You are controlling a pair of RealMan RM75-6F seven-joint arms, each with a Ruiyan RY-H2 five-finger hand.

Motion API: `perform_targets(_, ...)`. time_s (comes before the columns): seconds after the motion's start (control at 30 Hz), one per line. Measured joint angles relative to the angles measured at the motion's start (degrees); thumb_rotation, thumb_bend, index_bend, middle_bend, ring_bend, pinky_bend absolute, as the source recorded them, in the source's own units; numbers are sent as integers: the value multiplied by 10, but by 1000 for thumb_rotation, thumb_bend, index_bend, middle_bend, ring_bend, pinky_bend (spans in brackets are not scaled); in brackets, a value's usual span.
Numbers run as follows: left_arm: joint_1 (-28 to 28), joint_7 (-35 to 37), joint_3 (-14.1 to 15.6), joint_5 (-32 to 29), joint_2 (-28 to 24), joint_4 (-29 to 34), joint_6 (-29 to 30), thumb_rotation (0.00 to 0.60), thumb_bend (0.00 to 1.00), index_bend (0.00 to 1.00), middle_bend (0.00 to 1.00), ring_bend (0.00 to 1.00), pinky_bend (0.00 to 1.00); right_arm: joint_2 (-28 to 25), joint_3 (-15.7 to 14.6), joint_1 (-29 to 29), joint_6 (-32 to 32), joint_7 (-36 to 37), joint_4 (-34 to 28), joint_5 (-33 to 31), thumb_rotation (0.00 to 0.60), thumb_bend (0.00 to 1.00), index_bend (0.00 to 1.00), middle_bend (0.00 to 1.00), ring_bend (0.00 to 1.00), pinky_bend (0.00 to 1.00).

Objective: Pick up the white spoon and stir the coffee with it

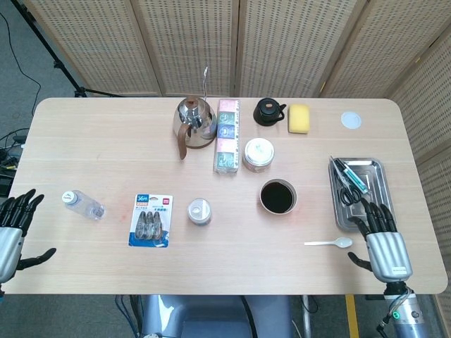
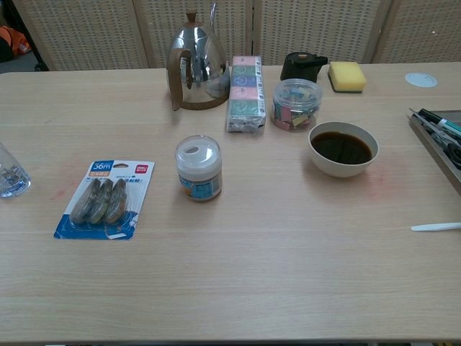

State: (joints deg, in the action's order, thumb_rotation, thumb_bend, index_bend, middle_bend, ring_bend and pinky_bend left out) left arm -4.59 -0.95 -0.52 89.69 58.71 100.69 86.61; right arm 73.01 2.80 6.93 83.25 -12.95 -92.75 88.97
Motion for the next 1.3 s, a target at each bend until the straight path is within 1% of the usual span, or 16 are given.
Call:
perform_targets(0.07,-2,-1,0,0,0,0,-4,600,0,0,0,0,0,15,-2,9,-18,6,17,-1,600,249,418,0,0,0)
perform_targets(0.23,-3,-1,0,0,-2,3,-6,600,0,0,0,0,0,54,-3,31,-55,12,46,-7,600,391,436,0,0,0)
perform_targets(0.27,-3,-2,0,1,-2,4,-5,600,0,0,0,0,0,60,-2,34,-61,10,49,-10,600,400,437,0,0,0)
perform_targets(0.53,-4,-4,-2,-6,-1,3,-10,600,0,0,0,0,0,95,5,60,-119,-26,65,-56,600,403,437,0,0,0)
perform_targets(0.77,-4,-2,-3,-9,-1,2,-9,600,0,0,0,0,0,120,4,72,-149,-28,92,-78,600,406,438,0,0,0)
perform_targets(0.83,-4,-2,-4,-10,-1,2,-10,600,0,0,0,0,0,127,3,75,-155,-29,101,-82,600,409,452,0,0,0)
perform_targets(0.93,-4,-2,-5,-13,-1,1,-11,600,0,0,0,0,0,134,3,77,-158,-26,113,-86,600,407,471,0,0,0)
perform_targets(1.3,-7,-9,-7,-20,2,1,-18,600,0,0,0,0,0,160,2,79,-149,1,164,-82,600,409,471,0,0,0)
